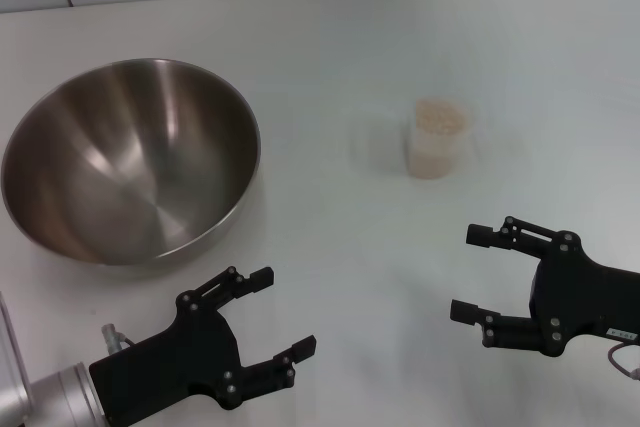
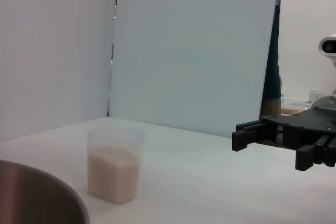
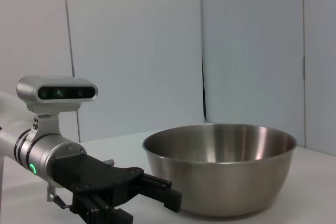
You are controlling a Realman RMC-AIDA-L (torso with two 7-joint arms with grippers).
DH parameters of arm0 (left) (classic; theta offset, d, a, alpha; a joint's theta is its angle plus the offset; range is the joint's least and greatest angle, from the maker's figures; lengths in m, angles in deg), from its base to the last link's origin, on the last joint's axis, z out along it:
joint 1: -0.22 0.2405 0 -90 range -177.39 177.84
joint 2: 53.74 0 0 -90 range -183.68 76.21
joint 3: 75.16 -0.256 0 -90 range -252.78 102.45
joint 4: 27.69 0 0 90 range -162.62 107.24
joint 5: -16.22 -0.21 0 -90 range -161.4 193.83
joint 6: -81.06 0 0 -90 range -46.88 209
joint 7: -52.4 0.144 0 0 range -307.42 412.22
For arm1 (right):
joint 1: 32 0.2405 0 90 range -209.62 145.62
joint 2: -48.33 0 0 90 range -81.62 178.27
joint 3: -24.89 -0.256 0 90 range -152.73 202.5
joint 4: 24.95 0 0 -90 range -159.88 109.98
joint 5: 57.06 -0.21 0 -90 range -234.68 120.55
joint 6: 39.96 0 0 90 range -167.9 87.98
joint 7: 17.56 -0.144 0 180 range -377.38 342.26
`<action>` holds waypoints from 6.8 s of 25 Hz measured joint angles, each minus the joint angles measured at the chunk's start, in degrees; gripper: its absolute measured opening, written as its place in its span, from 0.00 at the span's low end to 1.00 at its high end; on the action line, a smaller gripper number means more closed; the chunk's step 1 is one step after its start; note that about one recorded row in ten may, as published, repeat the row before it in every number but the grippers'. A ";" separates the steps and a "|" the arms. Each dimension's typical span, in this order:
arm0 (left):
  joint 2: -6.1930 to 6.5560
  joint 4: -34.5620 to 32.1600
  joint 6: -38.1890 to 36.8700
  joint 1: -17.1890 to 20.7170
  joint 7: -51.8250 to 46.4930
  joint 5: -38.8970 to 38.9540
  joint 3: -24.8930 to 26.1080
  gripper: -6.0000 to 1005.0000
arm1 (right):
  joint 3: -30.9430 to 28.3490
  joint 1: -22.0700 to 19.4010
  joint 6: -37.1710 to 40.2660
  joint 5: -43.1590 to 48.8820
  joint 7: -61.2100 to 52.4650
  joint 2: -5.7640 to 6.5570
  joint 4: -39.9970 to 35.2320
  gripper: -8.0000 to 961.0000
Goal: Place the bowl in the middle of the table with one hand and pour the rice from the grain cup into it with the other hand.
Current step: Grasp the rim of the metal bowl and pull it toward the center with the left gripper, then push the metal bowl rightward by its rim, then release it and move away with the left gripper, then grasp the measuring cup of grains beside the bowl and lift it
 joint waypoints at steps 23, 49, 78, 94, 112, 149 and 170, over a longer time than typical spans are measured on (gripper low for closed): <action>0.73 -48.30 16.59 8.19 -55.68 -23.09 26.12 0.86 | 0.71 0.53 0.01 0.00 0.00 -0.01 -0.09 0.85; 0.01 -60.45 19.50 0.91 -102.55 -82.15 41.21 0.86 | 0.71 0.79 0.06 -0.03 0.00 0.00 -0.18 0.85; 0.06 -50.77 15.79 -3.30 -100.50 -81.92 44.20 0.53 | 0.71 0.84 -0.26 0.01 -0.08 -0.01 -0.30 0.85; 0.31 -48.75 12.18 -7.11 -100.29 -82.28 44.52 0.09 | 0.71 0.64 -0.32 0.01 -0.09 -0.01 -0.36 0.85; 0.13 -38.61 10.19 -22.09 -96.44 -82.31 51.13 0.04 | 0.71 0.79 -0.25 0.01 -0.09 0.00 -0.35 0.85; -0.23 -50.43 5.89 -7.18 -65.06 -59.00 46.52 0.57 | -19.95 -0.65 -1.98 -1.51 -0.08 0.01 6.38 0.84; -0.23 -54.43 2.35 3.72 -56.51 -58.42 39.32 0.83 | -35.09 8.27 -28.40 1.28 5.01 -0.11 16.83 0.81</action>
